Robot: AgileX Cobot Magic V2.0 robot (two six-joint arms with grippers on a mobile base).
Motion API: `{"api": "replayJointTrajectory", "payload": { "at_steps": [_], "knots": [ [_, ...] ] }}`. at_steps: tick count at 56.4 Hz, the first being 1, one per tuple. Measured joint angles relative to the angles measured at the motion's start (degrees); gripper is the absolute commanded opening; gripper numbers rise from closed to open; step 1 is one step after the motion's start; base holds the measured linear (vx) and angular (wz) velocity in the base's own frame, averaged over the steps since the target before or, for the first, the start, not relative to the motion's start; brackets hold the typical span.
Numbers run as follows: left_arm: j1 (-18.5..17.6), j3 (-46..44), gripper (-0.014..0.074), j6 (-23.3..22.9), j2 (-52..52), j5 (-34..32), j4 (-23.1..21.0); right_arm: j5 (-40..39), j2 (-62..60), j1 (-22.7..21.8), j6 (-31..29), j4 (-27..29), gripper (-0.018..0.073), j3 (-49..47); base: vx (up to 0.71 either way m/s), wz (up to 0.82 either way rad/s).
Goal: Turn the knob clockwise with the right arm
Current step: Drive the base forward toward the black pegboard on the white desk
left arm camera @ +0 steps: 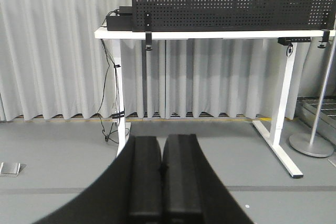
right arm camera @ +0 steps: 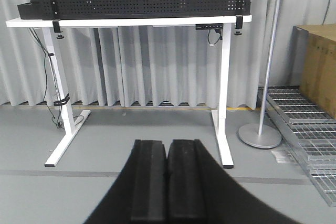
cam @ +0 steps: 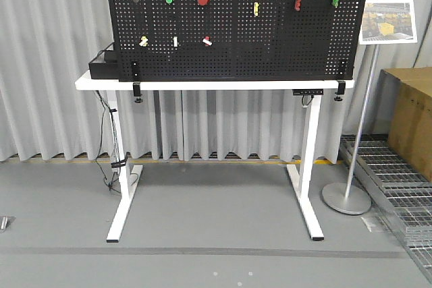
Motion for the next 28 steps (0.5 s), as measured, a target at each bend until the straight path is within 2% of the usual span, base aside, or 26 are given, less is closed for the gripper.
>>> {"api": "replayJointTrajectory", "payload": {
  "at_steps": [28],
  "knots": [
    [0.0,0.0,-0.0006,0.0,0.0,0.0,0.0,0.0,0.0,0.0,0.0,0.0,-0.0008,0.0,0.0,0.0]
  ]
}}
